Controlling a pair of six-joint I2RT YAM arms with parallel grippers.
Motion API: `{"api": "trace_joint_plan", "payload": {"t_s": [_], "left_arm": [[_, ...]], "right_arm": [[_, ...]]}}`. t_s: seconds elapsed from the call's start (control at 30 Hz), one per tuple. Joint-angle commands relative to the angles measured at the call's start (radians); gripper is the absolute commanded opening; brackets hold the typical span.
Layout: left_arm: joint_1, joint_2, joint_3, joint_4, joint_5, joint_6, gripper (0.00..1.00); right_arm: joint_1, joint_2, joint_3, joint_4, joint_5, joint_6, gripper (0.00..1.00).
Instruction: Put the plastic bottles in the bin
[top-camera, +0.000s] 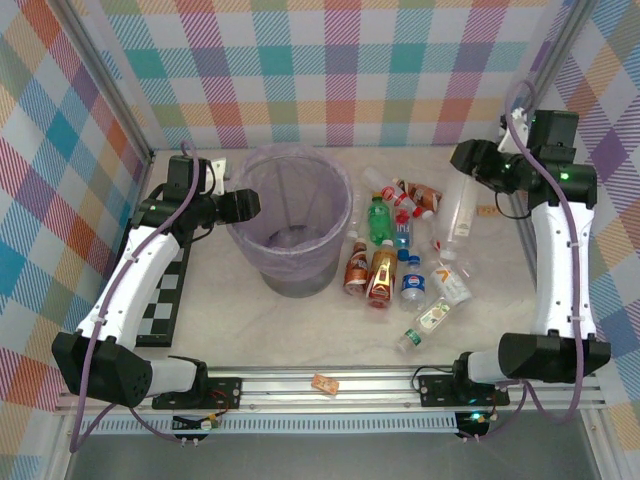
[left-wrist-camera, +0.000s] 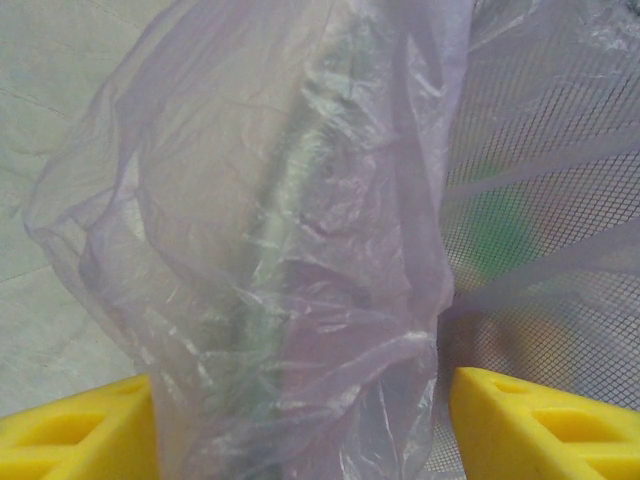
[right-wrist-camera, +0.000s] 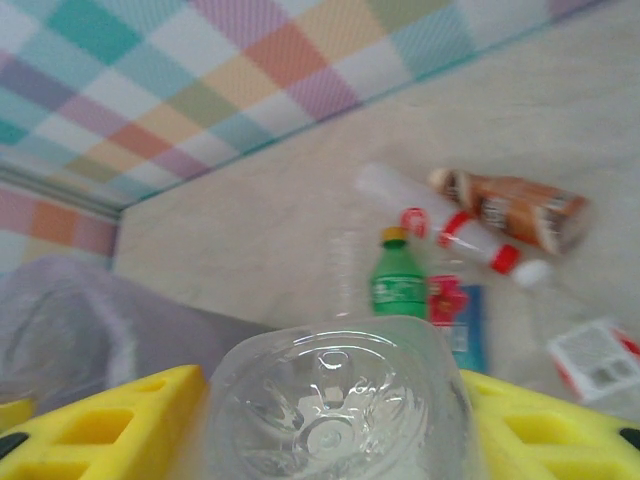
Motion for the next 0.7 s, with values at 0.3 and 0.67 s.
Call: {"api": "trace_joint_plan", "payload": {"t_s": [0.3,0.67], "left_arm": [[0.013,0.005,-0.012,0.033,0.015,-0.007,0.70],[0.013,0.006,-0.013,0.034,0.013,-0.009,0.70]], "right_arm": [[0.300,-0.018,0.059,0.390,-0.103,0.272,0.37],[0.611,0.253,0.272,0.498,0.006,0.248,0.36]]}}
